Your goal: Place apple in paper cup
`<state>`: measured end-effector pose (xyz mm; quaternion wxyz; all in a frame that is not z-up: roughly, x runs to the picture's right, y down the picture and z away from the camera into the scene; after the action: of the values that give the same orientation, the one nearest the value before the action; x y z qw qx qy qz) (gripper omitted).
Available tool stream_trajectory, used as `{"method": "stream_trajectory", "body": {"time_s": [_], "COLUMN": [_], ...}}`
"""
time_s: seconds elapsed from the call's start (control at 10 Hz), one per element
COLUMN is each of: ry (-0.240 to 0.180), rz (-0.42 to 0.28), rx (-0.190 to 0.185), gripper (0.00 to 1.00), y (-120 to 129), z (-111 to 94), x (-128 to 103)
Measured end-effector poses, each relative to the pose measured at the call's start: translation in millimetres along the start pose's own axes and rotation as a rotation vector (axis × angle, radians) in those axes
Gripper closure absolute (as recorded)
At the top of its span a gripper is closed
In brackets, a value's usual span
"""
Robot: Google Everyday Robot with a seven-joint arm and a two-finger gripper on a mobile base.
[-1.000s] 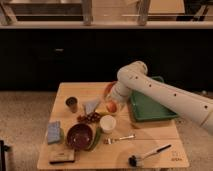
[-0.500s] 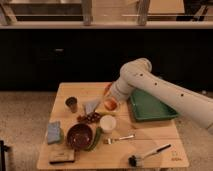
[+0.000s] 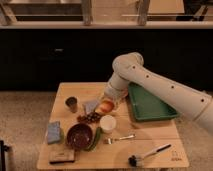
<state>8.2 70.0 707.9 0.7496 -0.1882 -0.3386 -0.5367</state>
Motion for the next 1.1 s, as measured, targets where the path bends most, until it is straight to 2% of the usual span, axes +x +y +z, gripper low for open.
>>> {"method": "stream_trajectory", "body": {"time_s": [0.2, 0.4, 0.7, 1.1], "ry": [-0.031, -0.064, -0.115, -0.195], "rz": [-0.078, -0.160, -0.224, -0.252], "rx": [-0.043, -0.107, -0.182, -0.247], "gripper": [1.00, 1.00, 1.00, 1.00], "y": [-2.2, -3.2, 1.3, 10.7], "z": [2.3, 11.5, 27.0, 42.2], "x": [-9.6, -20.3, -27.8, -28.6]}}
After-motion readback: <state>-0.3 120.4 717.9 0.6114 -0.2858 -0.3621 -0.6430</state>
